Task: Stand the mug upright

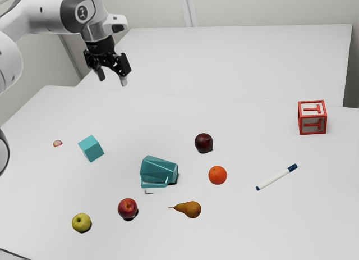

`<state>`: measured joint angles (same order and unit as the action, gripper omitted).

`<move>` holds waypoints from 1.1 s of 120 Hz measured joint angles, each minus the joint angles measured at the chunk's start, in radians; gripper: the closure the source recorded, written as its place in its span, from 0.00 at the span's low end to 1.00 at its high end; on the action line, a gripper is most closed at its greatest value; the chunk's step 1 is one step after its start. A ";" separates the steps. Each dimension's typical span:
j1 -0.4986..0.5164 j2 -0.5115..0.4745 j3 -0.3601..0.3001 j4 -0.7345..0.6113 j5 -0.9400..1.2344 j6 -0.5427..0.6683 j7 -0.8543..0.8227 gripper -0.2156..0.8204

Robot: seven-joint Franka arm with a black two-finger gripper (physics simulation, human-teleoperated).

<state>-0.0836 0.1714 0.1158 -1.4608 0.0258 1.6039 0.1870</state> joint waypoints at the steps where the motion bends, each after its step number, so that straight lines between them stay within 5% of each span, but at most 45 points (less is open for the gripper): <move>1: 0.000 -0.001 0.000 -0.001 0.000 0.001 0.001 0.21; 41: -0.004 -0.142 0.058 -0.317 -0.220 0.083 0.027 0.21; 88: 0.003 -0.078 0.198 -0.548 -0.650 0.077 0.112 0.21; 132: 0.002 0.052 0.219 -0.559 -0.757 0.098 0.264 0.21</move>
<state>-0.0815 0.2233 0.3343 -2.0201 -0.7315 1.7019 0.4514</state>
